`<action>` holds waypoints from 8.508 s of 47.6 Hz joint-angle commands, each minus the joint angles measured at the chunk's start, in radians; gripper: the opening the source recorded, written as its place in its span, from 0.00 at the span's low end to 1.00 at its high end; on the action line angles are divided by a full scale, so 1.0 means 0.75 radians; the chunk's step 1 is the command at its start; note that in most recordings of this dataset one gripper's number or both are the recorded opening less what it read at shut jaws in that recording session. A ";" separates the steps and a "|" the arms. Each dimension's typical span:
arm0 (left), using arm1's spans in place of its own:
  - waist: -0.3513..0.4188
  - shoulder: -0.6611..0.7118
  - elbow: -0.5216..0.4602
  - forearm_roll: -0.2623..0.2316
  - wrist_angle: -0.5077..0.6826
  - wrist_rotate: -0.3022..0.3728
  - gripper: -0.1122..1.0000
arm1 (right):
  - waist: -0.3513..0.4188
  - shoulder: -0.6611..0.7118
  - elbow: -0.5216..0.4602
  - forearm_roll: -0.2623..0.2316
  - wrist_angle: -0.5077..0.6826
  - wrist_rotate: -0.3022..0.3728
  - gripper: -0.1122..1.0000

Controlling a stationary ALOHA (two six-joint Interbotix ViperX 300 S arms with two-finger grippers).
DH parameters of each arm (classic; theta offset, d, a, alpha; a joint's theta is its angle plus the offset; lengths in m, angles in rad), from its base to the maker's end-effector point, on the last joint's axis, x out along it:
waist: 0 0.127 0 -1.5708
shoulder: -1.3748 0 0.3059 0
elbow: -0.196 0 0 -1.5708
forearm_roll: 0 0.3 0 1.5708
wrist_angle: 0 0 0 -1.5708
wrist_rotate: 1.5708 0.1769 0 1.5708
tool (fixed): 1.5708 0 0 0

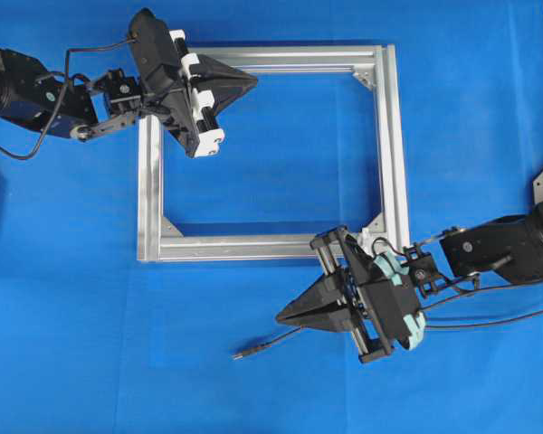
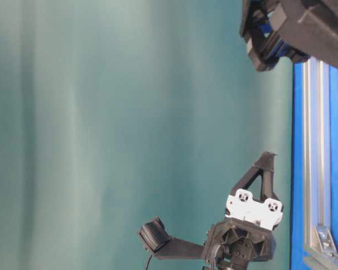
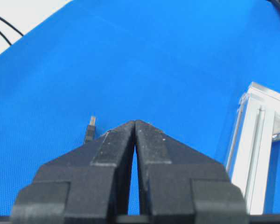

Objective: Insert the wire through the string loop located on the right side.
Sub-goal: 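Lower the right gripper onto the black USB cable plug end and close, then lift the gripped USB cable with the right gripper, then move the right gripper left, aiming the plug at the white zip-tie loop, then push the USB plug leftward through the zip-tie loop with the right gripper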

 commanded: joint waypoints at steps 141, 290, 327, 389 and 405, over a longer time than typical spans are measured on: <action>0.027 -0.067 -0.018 0.029 0.051 0.031 0.10 | 0.090 -0.082 -0.096 0.096 0.362 0.174 0.07; 0.027 -0.065 -0.029 0.031 0.049 0.031 0.10 | 0.020 -1.031 0.708 0.200 0.640 0.180 0.07; 0.027 -0.067 -0.029 0.031 0.043 0.031 0.10 | -0.100 -0.980 0.706 0.194 0.624 0.174 0.07; 0.027 -0.067 -0.029 0.031 0.045 0.031 0.10 | -0.100 -0.978 0.702 0.198 0.620 0.174 0.07; 0.029 -0.067 -0.033 0.031 0.043 0.031 0.10 | -0.100 -0.884 0.681 0.200 0.503 0.178 0.07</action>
